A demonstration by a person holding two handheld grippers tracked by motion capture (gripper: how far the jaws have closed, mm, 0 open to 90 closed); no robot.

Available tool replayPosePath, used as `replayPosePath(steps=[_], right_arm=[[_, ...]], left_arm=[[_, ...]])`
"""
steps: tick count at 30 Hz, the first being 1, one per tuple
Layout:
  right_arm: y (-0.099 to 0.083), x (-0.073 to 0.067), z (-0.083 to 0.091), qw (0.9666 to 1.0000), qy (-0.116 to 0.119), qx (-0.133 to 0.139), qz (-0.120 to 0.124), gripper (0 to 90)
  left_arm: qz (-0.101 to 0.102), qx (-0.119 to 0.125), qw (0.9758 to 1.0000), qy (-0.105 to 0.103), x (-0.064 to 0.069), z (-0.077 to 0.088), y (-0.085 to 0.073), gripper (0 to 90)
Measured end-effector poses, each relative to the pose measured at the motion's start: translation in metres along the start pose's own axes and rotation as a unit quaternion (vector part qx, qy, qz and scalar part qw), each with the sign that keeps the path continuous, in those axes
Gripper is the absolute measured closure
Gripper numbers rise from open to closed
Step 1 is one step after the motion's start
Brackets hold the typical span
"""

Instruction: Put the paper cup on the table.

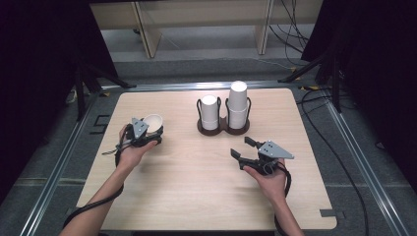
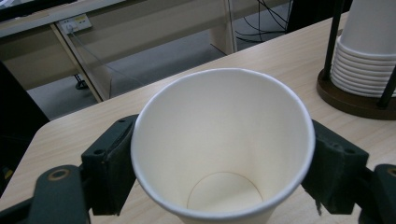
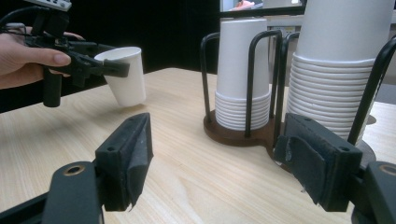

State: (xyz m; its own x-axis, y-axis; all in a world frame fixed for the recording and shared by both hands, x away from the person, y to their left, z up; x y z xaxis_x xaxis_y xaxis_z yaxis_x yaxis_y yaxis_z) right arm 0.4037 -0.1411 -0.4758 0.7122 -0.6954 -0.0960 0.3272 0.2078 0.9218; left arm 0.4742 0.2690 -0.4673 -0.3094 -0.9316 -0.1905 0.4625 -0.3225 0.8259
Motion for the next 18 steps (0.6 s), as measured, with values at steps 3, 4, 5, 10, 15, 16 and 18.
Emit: replayPosePath(steps=[3,4,5,10,15,16,18], right_arm=[[0.0,0.0,0.001,1.0,0.001,-0.001,-0.003,25.9],[0.0,0.001,0.0,1.0,-0.004,0.0,0.003,25.9],[0.0,0.001,0.001,1.0,-0.007,-0.004,0.004,25.9],[-0.001,0.001,0.001,0.9998,-0.01,-0.012,0.008,25.7],[-0.001,0.0,0.001,1.0,0.0,-0.008,-0.004,25.4],[-0.001,0.001,0.001,1.0,-0.001,-0.005,0.003,25.4],[-0.001,0.001,0.002,0.9999,-0.008,-0.013,0.004,25.3]], left_arm=[[0.005,-0.002,1.0,0.0,-0.001,-0.003,-0.001,20.8],[0.006,-0.006,1.0,0.001,-0.002,-0.003,-0.002,20.7],[0.007,-0.007,0.9999,0.001,-0.002,-0.004,-0.002,20.7],[0.015,-0.012,0.9998,0.0,-0.004,-0.007,-0.003,20.6],[0.017,-0.015,0.9997,-0.001,-0.003,-0.011,-0.006,20.4],[0.018,-0.017,0.9997,-0.001,-0.004,-0.011,-0.006,20.3],[0.02,-0.019,0.9996,0.0,-0.004,-0.011,-0.006,20.2]])
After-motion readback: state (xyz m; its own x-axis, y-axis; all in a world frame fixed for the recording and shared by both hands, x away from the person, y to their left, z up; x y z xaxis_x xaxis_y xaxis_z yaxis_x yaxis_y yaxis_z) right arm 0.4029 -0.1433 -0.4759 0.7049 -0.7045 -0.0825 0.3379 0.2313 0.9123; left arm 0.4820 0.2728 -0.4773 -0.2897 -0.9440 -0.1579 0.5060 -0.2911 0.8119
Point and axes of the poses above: each handheld gripper's, and its own axes: z roughly backward along the jaws, y roughly out of its top, x roughly to its right, the point moved 1 cm from there along -z, roughly forward along the jaws, and after that the axes turned 14 degrees about -x, right-handed, at the moved point
